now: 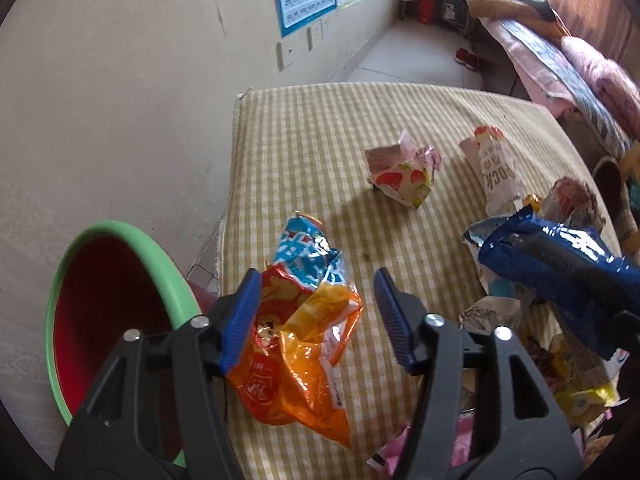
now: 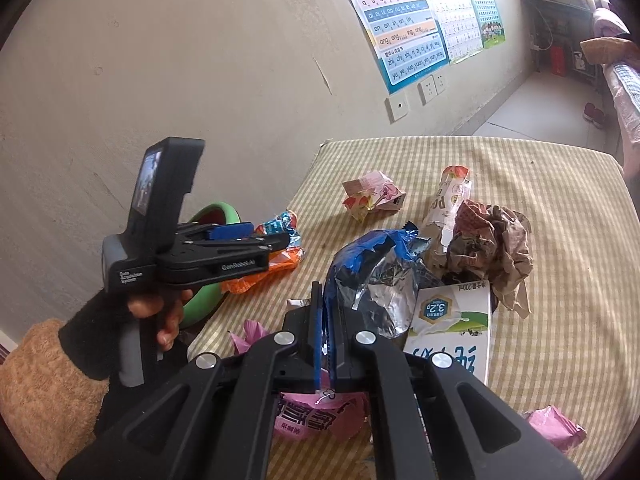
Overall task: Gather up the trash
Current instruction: 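Grasp the orange chip bag with the left gripper while the right grasps the blue wrapper, then carry both bags over the red bucket and open both grippers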
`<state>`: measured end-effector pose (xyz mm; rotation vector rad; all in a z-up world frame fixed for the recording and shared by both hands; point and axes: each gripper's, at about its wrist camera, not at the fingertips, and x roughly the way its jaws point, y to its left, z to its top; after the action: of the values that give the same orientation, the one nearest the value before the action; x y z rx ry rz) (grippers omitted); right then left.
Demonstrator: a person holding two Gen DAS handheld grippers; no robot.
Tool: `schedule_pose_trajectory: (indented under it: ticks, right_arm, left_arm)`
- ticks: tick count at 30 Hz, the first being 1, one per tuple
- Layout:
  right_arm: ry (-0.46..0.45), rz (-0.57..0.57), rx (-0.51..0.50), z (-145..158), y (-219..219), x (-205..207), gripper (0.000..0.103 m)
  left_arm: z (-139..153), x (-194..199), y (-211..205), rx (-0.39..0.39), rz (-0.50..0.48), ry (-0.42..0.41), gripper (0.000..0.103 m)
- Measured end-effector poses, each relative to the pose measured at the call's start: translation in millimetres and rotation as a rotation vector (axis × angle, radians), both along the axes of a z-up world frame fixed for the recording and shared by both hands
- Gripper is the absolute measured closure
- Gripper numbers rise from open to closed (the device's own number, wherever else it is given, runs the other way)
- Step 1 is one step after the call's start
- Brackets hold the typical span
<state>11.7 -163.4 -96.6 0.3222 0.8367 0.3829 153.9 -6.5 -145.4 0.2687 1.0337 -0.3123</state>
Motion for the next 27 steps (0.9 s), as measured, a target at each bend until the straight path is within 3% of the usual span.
schedule_pose_trajectory:
  ticks: [4, 10, 14, 18, 22, 27]
  right_arm:
    - [-0.003, 0.003, -0.002, 0, 0, -1, 0.101]
    - [-0.016, 0.004, -0.009, 3, 1, -4, 0.101]
    - [-0.034, 0.004, -0.007, 8, 2, -8, 0.101]
    - [-0.051, 0.004, -0.005, 17, 1, -11, 0.101]
    - [-0.051, 0.032, 0.013, 23, 9, -11, 0.101]
    - [-0.050, 0.137, 0.030, 29, 40, -5, 0.101]
  left_arm:
    - [-10, 6, -3, 0.058, 0.010, 0.002, 0.043]
    - [-7, 2, 7, 0.008, 0.060, -0.013, 0.059]
    - [-2, -5, 11, -0.016, 0.089, -0.050, 0.060]
    - [29, -26, 27, -0.126, 0.140, -0.124, 0.060]
    - [62, -52, 57, -0.177, 0.219, -0.204, 0.060]
    - [71, -73, 114, -0.207, 0.378, -0.198, 0.060]
